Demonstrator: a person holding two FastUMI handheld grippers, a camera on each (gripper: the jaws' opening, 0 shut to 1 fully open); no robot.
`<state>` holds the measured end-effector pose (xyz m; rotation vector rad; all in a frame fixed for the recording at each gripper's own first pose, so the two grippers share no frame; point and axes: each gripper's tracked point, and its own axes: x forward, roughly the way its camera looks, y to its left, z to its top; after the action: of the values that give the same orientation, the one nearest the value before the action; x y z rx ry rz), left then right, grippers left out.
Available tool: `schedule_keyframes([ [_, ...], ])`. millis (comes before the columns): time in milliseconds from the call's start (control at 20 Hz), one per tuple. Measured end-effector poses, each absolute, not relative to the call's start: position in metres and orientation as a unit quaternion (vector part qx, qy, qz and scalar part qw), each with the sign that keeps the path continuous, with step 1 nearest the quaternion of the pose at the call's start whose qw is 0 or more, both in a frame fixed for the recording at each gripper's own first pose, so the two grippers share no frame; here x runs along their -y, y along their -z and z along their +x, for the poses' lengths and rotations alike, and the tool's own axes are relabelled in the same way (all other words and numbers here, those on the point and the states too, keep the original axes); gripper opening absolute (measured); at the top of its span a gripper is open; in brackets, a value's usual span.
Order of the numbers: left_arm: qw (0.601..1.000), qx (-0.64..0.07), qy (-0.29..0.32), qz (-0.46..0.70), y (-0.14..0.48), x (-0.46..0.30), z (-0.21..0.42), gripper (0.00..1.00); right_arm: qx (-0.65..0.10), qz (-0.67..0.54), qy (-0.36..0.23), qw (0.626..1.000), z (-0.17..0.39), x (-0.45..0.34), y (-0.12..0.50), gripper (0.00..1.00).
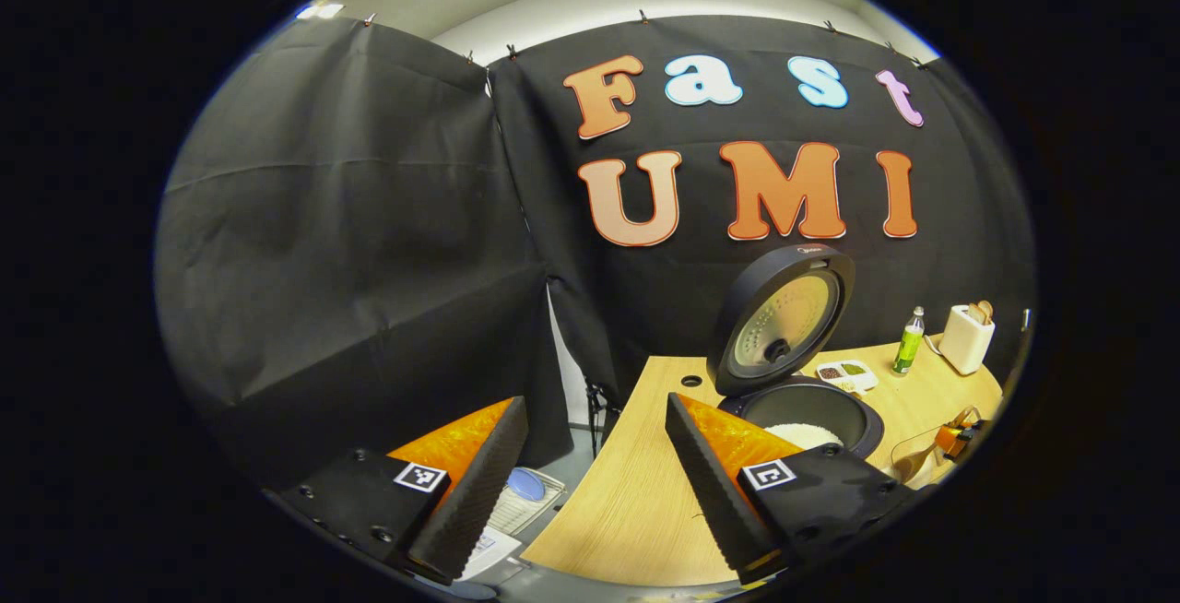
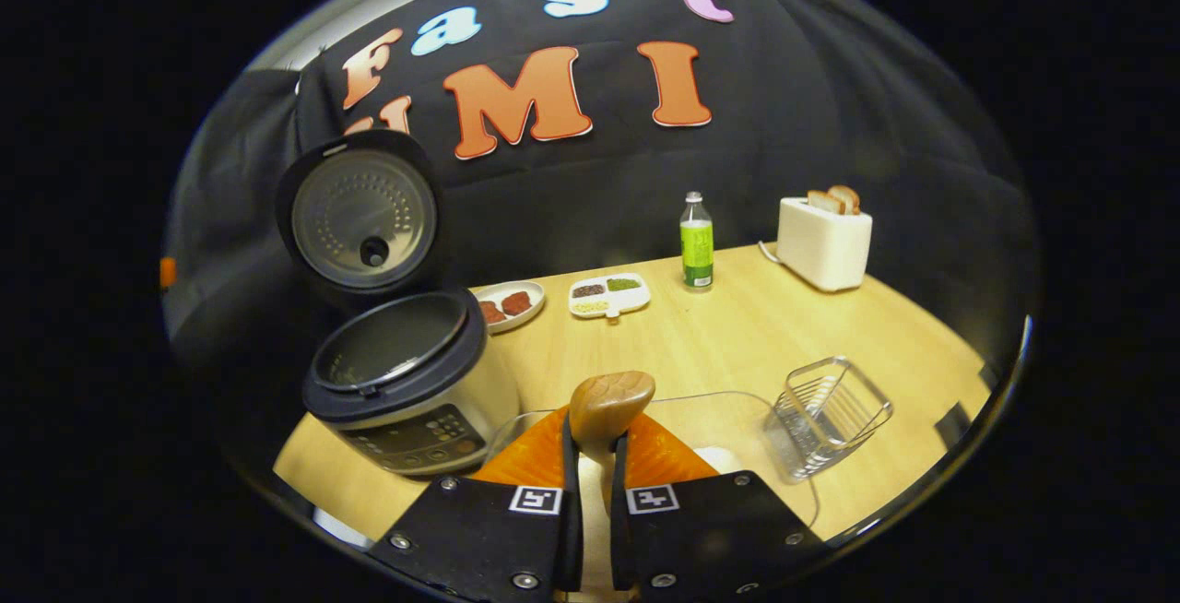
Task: Close the left gripper, press the button to open the rice cooker; take a wooden spoon from the chopstick holder with the right hand, scoop a spoonful of rice and pour it into the rice cooker, then put the wooden spoon back into the chopstick holder.
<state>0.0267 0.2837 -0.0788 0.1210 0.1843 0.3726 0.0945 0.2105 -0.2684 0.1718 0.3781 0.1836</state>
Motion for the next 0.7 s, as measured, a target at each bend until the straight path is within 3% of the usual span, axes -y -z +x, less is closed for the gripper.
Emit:
schedule_keyframes([
  [300,0.979,-0.091,-0.175,0.057,0.080,-0.283,0.031,0.97,-0.194,0.121,-0.097,0.969,0.093,-0.217,0.271,0.11],
  [500,0.979,-0.088,-0.174,0.055,0.079,-0.285,0.035,0.97,-0.214,0.227,-0.068,0.948,0.098,-0.202,0.276,0.11],
  [700,0.979,-0.090,-0.175,0.055,0.079,-0.286,0.034,0.97,-0.218,0.246,-0.064,0.942,0.096,-0.204,0.278,0.11],
])
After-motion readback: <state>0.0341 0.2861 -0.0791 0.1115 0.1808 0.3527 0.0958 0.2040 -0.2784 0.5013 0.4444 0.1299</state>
